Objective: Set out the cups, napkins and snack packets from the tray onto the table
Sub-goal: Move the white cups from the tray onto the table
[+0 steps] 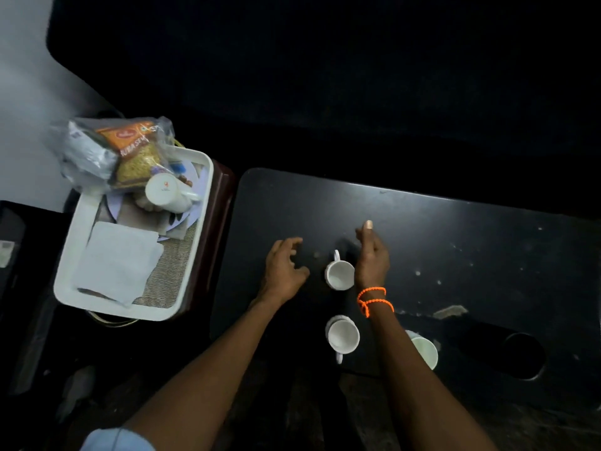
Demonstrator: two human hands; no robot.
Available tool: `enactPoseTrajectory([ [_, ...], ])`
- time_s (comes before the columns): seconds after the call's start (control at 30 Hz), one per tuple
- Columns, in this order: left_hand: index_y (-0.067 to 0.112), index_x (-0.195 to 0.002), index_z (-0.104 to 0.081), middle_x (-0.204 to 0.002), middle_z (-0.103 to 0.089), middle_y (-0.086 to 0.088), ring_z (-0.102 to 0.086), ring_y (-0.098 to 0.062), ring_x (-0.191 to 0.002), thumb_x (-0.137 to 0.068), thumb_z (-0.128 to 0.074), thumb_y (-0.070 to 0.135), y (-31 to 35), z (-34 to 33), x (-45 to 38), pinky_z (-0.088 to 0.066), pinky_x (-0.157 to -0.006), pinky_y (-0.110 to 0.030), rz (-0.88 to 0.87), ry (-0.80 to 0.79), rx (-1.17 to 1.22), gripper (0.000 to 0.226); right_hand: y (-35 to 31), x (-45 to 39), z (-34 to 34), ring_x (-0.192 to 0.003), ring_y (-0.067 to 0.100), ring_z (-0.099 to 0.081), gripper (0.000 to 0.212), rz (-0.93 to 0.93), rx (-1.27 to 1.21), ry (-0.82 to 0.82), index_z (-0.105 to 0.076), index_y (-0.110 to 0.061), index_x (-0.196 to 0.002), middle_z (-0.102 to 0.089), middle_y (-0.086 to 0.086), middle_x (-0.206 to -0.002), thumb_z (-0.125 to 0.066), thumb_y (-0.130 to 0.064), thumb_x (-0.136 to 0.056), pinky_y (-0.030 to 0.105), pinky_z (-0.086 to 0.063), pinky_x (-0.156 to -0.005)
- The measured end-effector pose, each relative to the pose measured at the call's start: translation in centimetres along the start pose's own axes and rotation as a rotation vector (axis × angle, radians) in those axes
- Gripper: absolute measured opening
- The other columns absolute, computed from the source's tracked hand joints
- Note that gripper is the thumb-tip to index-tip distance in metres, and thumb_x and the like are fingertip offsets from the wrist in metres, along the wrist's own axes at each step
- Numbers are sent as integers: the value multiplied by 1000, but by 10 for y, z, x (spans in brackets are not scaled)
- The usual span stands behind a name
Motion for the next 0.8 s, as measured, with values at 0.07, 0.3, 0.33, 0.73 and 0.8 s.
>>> enactPoseTrajectory([
  [0.07,10,-125,-68,-123,-64,-12,-71,-25,-104,-77,-81,2,1,32,-14,-63,-85,-40,3,133,47,51,-13,2,-18,-95,25,-69,49,68,-24,-76,-73,-13,-83,-73,15,-92,-50,-54,-94,42,-53,-89],
  [0.3,4,-129,-59,-129,-59,-18,-63,-31,-109,-92,-75,29,-3,149,-39,-53,-93,-38,71,717,167,48,-52,24,-128,-87,15,-66,56,-9,59,-569,-75,-19,-81,-76,11,-96,-58,-72,-77,45,-55,-88],
  [0.33,1,-129,-57,-131,-57,-22,-60,-35,-115,-94,-73,30,-8,165,-41,-53,-96,-40,125,808,203,48,-59,30,-146,-86,17,-69,56,-52,107,-673,-77,-22,-84,-77,5,-98,-58,-74,-75,47,-57,-90],
  [0.73,21,-144,-58,-132,-70,-13,-72,-28,-107,-106,-38,60,-47,227,-67,-62,-78,-37,453,527,750,58,-102,73,-269,-105,31,-67,55,-71,333,-1024,-62,-25,-120,-65,7,-122,-47,-70,-91,52,-58,-92],
  [0.8,20,-141,-60,-128,-72,-10,-72,-22,-96,-104,-36,66,-45,227,-68,-60,-62,-30,507,494,829,64,-105,75,-272,-105,30,-68,49,-27,378,-1015,-62,-33,-108,-67,5,-116,-41,-74,-90,51,-56,-96],
])
Point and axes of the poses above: each hand's wrist, its own x-axis away from the middle knuckle, its own z-axis out of the back of the hand, y = z × x, the point moved 2 cm from there along -x, towards the middle knuckle
